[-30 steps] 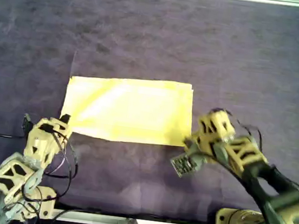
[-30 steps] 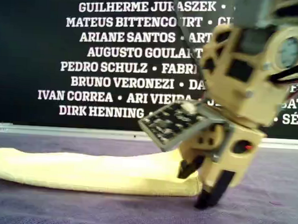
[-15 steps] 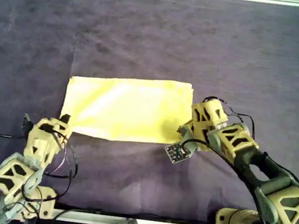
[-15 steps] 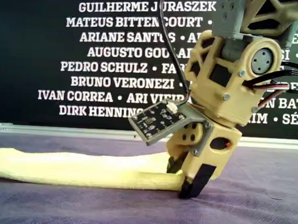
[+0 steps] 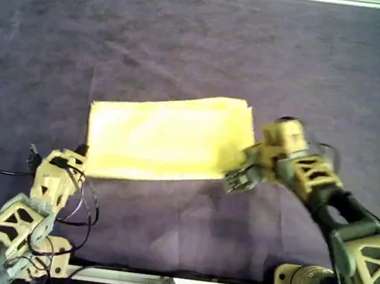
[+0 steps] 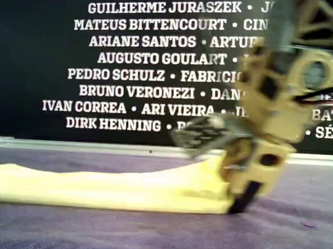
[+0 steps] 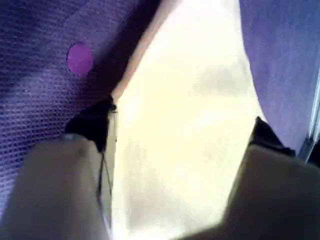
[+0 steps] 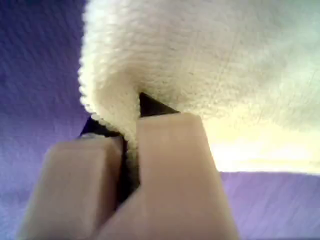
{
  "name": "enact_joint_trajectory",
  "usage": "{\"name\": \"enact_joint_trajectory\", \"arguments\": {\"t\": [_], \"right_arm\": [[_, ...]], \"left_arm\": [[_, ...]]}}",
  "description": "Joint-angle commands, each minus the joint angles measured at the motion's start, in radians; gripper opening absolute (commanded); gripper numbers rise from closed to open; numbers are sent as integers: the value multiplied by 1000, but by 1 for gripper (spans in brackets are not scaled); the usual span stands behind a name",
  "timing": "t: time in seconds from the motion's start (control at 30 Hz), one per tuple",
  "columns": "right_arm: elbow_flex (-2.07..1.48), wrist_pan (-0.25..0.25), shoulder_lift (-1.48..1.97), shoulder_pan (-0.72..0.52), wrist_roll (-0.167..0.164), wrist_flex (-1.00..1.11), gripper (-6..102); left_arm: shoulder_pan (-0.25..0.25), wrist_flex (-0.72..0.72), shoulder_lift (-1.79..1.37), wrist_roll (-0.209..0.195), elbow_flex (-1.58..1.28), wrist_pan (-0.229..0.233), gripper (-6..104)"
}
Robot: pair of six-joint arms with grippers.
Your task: Fold a cloth
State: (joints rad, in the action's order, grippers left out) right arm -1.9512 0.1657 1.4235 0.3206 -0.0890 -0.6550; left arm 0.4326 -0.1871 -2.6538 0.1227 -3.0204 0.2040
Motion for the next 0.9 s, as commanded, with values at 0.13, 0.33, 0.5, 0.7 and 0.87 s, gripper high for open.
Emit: {"name": "enact_joint_trajectory", "arguments": {"t": [0.13,0.33,0.5,0.7,0.87], "right_arm": [[-103,-8,127,-87,-8,57,3],[-127,89,239,-92,-3,57,3],[-87,161,301,-77,6,69,3],[17,163,259,-2,6,213,3],[150,156,149,117,8,279,3]], "left_arm": [[2,6,-23,-6,37,15,94],[-74,11,-307,5,37,110,94],[-140,9,-465,9,67,192,94],[-143,9,-463,9,74,201,94],[-143,9,-462,8,64,201,93]]}}
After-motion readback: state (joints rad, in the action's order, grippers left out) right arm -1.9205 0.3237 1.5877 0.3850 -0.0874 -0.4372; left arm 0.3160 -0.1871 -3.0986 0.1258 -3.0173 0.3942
